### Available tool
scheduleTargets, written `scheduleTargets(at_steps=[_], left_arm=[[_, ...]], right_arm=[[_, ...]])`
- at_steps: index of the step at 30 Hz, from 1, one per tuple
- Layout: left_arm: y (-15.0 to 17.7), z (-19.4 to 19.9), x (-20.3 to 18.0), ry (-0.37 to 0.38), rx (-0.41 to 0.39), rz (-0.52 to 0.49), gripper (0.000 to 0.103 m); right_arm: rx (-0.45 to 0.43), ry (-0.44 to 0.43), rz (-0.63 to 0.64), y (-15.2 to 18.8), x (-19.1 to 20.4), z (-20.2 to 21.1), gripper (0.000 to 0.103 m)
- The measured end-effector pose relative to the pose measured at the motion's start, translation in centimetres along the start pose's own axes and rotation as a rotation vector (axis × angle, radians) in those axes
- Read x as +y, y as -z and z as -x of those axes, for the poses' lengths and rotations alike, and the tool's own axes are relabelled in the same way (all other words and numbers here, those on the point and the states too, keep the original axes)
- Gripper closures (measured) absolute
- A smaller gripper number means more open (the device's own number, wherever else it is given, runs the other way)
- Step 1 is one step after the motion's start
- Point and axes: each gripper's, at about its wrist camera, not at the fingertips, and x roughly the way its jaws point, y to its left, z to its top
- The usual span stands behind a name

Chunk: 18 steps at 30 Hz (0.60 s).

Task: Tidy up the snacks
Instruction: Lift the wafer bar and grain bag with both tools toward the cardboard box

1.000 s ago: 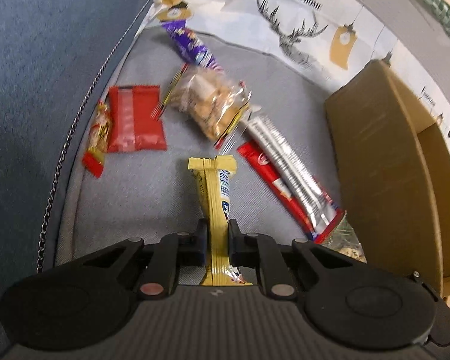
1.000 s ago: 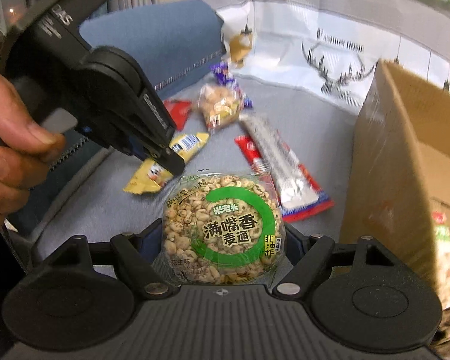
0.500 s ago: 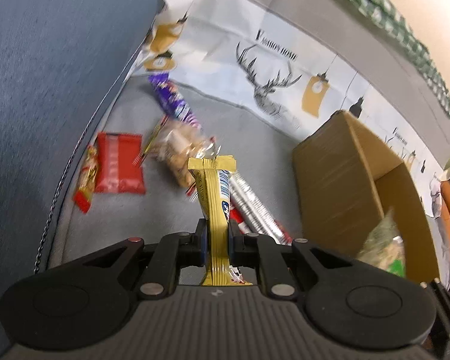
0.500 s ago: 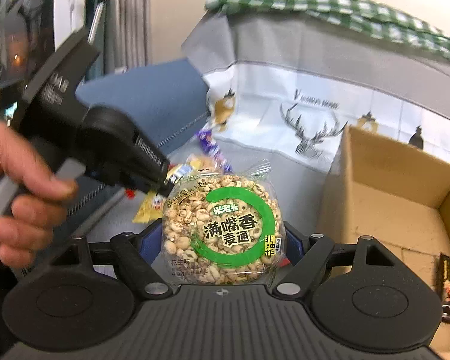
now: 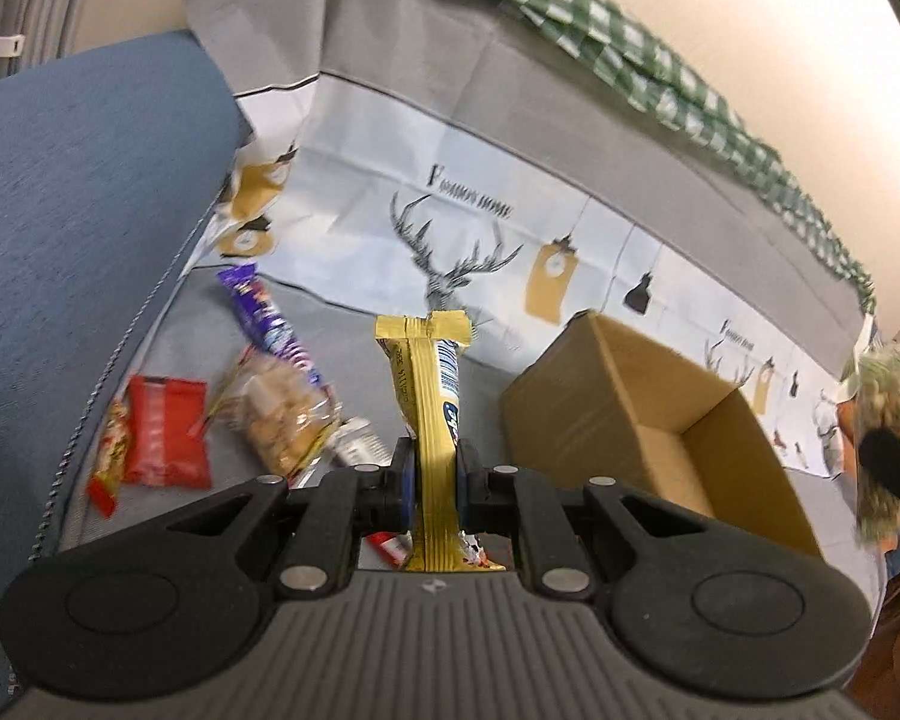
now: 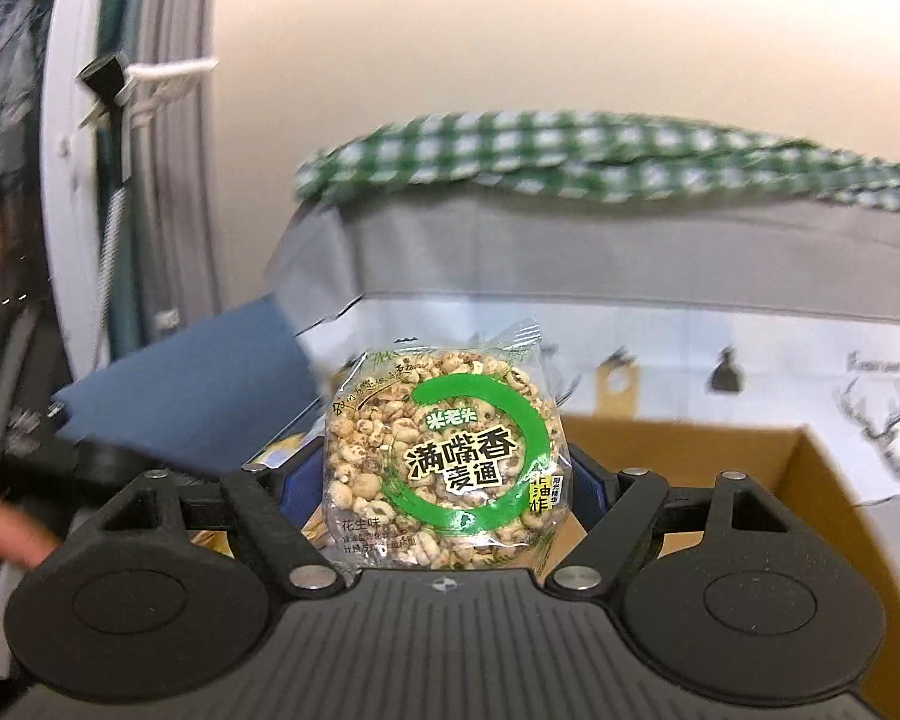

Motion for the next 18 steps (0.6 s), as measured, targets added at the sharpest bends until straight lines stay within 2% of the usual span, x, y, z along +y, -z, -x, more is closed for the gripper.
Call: scheduleTargets(at_steps=[4, 8, 13, 18], left_arm=[[0.0, -0.1, -1.4, 0.042, -0.023, -0.007, 0.089], [0.2, -0.5, -3.3, 0.1, -0.046, -0.011, 0.089], [0.8, -0.9, -6.5, 0.18, -0.075, -0.02, 0.089], [1.7, -1.3, -9.5, 0.271, -0.09, -0.041, 0.089]], right_arm=[[-0.013, 0.094, -0.018, 0.1, -4.1, -0.5, 0.023], [0.046, 0.179, -0.133, 1.5, -8.1, -1.0, 0.023], [0.074, 0.224, -0.192, 2.2, -10.9, -1.4, 0.023], [0.089, 0.253, -0.16, 2.9, -12.0, -1.5, 0.023]])
